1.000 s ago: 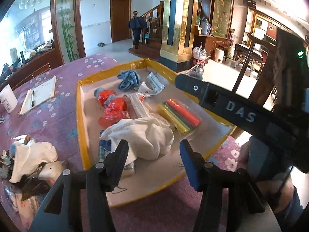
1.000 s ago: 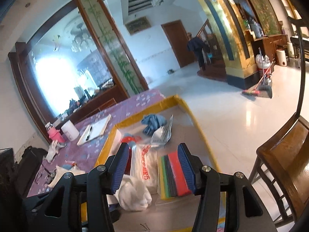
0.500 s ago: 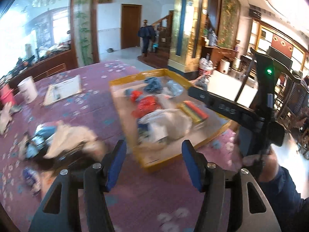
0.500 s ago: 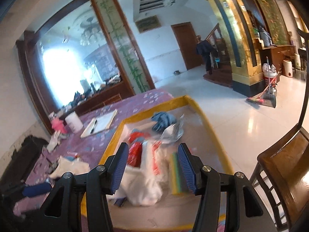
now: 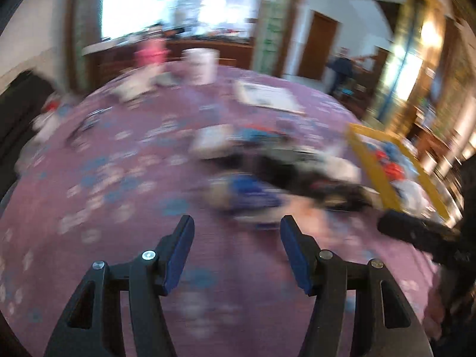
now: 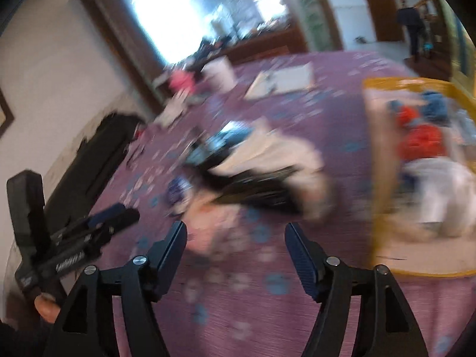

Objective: Organize soft objects
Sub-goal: 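Move both open grippers back over the pile on the table, then grasp the blue Vinda tissue bag with the left gripper while the right grasps the pink rose tissue pack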

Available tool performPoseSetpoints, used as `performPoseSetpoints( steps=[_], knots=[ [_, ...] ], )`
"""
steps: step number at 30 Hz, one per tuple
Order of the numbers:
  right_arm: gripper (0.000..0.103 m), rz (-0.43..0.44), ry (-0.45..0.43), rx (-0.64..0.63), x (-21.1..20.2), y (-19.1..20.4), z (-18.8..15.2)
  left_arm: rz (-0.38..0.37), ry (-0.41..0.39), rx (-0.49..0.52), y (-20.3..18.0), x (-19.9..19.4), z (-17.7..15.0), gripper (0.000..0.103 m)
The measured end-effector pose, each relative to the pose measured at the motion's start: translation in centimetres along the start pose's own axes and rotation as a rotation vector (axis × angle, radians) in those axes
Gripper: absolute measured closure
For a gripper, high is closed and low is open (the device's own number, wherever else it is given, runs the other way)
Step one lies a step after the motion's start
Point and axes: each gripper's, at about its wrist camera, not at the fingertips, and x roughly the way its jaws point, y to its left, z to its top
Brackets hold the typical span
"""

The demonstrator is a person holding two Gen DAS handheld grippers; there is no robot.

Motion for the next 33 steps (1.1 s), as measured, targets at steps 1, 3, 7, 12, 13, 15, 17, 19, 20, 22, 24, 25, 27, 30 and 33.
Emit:
performPoseSetpoints(
  steps=[1,3,7,12,13,15,17,19,20,22,24,25,27,30,33],
  knots=[
    [0.027,-0.007,0.033,-0.007,1.3,0.8,0.1,0.023,-0.004,-0.023,1.2,0.0,0.0,0.044],
    [0.027,-0.015,0.051,-0.032,3.0,2.5,0.6,0.034,-0.009,-0.067,3.5,-0.4,-0.1,0.044],
    [0.027,0.037,0.039,-0.13,5.0,5.9,2.2,0.049,-0.011,-0.122,6.6,-0.9,-0.6,0.044],
    [0.027,-0.043,0.074,-0.169,9.4,7.3,3.9,0.034,-0.003,-0.147,8.1,-0.9,-1.1,0.044],
    [0.027,-0.053,0.075,-0.172,9.7,7.6,4.0,0.033,-0.006,-0.147,8.3,-1.1,-1.3,0.044],
    [0.027,-0.013,0.103,-0.168,10.7,8.6,3.3,0.035,-0.006,-0.153,8.8,-1.1,-1.3,0.044],
    [0.025,0.126,0.129,-0.168,10.8,9.9,2.5,0.034,-0.007,-0.166,9.4,-1.3,-1.3,0.044],
    [0.026,0.21,0.12,-0.178,9.5,10.9,2.0,0.034,-0.007,-0.17,9.6,-1.3,-1.1,0.043],
    [0.026,0.199,0.098,-0.177,8.9,10.9,2.1,0.035,-0.007,-0.167,9.5,-1.3,-1.0,0.043],
    [0.026,0.221,0.046,-0.157,7.1,10.0,2.5,0.027,-0.01,-0.154,9.1,-1.4,-0.8,0.037],
    [0.026,0.187,-0.001,-0.128,5.6,8.7,2.6,0.008,-0.011,-0.146,8.6,-1.3,-0.5,0.03],
    [0.026,0.167,-0.021,-0.122,5.0,8.0,2.6,-0.003,-0.009,-0.134,8.2,-1.1,-0.2,0.029],
    [0.026,0.133,-0.03,-0.11,4.1,6.6,2.2,-0.012,0.004,-0.061,6.6,-0.4,0.5,0.027],
    [0.026,0.094,-0.03,-0.046,3.5,4.9,1.6,-0.022,0.055,0.086,3.7,1.5,0.9,0.021],
    [0.026,0.036,0.019,0.021,3.5,3.1,1.2,0.035,0.096,0.174,1.5,3.7,0.9,0.019]
  ],
)
